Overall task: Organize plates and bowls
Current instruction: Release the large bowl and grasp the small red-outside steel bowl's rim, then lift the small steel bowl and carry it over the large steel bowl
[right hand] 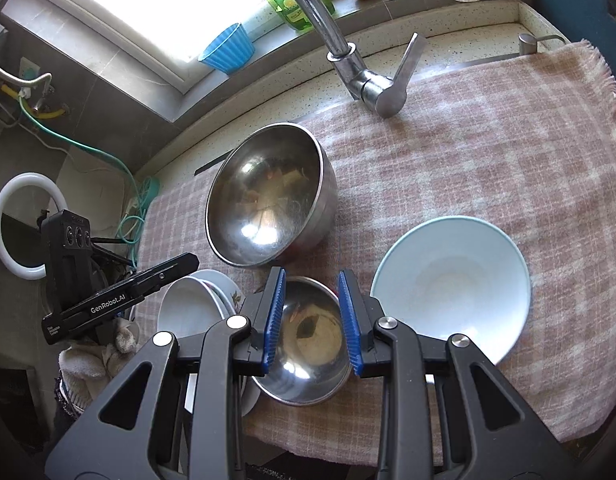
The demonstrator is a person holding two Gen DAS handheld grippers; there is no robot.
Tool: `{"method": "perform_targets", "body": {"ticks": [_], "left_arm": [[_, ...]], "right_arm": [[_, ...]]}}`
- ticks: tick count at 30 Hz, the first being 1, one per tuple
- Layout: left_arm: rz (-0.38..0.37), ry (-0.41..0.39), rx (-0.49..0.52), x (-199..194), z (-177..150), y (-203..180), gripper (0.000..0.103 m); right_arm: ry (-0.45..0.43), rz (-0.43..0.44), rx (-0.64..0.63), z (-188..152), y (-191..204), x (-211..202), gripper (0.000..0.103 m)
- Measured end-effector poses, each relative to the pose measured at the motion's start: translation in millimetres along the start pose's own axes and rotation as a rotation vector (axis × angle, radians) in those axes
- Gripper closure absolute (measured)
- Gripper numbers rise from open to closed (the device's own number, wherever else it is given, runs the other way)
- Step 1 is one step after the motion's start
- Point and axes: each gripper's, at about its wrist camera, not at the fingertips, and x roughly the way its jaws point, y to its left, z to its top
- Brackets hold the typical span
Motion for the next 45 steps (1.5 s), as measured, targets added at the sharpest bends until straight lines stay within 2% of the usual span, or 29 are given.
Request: {"method": "perform_targets", "body": {"ticks": [6, 18, 26, 45], "left_arm": [[-0.025, 0.036, 0.038, 7, -12, -16, 0.076], [-0.042, 0.097, 0.101, 24, -30, -36, 0.076], [-0.038, 0.116, 0.116, 28, -35, -40, 0.076], [-0.041, 0.147, 0.163, 37, -37, -48, 0.077]], "right_arm": [[-0.002, 0.011, 0.019, -24, -4, -9, 0.075], [0.049, 0.002, 0.041, -63, -11, -3, 0.075], [0.081, -0.020, 0.064, -73, -21, 10, 0.075], [0.124, 0.009, 0.104, -75, -25, 38, 0.075]]}}
